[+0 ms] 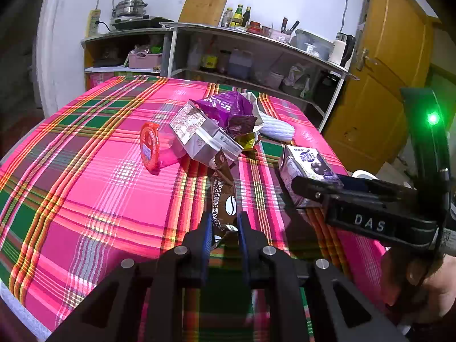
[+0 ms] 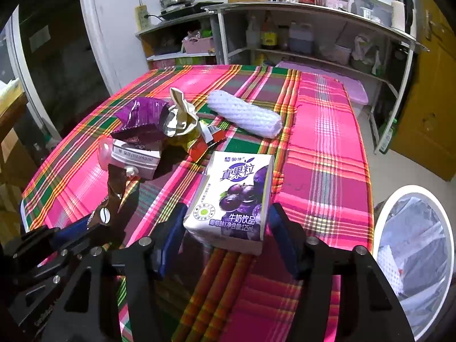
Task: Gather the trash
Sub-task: 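Grasp the brown wrapper with the left gripper while the right gripper grasps the juice box, then carry the brown wrapper and juice box over the white bin with both grippers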
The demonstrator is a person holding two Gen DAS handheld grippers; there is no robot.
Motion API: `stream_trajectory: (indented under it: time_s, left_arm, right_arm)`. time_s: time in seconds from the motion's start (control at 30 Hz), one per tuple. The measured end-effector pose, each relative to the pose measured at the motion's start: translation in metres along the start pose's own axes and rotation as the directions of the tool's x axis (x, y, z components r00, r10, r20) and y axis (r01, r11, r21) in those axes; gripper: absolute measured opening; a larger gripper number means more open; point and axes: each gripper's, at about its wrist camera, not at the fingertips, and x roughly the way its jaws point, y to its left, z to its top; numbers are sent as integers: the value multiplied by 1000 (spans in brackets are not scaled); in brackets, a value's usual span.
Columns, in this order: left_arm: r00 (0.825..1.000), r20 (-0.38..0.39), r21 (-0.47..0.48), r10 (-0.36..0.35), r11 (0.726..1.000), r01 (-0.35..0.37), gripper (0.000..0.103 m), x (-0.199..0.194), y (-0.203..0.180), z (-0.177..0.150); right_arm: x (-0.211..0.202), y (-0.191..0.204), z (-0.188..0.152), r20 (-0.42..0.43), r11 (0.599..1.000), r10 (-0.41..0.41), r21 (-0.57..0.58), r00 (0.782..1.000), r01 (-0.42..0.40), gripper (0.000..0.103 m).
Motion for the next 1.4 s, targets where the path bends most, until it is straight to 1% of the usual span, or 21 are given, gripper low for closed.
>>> stream_trajectory:
  time_s: [0.27,0.6,0.83,0.93,1.17,1.4]
  left_arm:
    - [1000,2,14,-5,1000,5,18,-2,-7,0]
    - [1000,20,49,-22,999,21,18,-15,-26,3]
    - [999,32,81,-40,996,37,18,-28,-46,2]
    - [998,38,95,-47,995,43,18,-34,-54,2]
    - [997,50,120,-64,991,57,18,-46,-69,4]
    - [994,59,139,-95,987,87,18,-53,-87,9]
  right_arm:
    - [-12,-7,-5,23,1000,20,20,1000,-21,59]
    - [-53,-21,-20,77,998,37,43,996,-41,57]
    - [-74,-33,-31,93,997,49,58,994,-55,57]
    - [-85,-36,-34,114,996,53,59,992,-60,57]
    - [-113,-46,-40,170,996,45,72,984,-58,57]
    - [-133,-57,-48,197,994,22,97,980,-42,57]
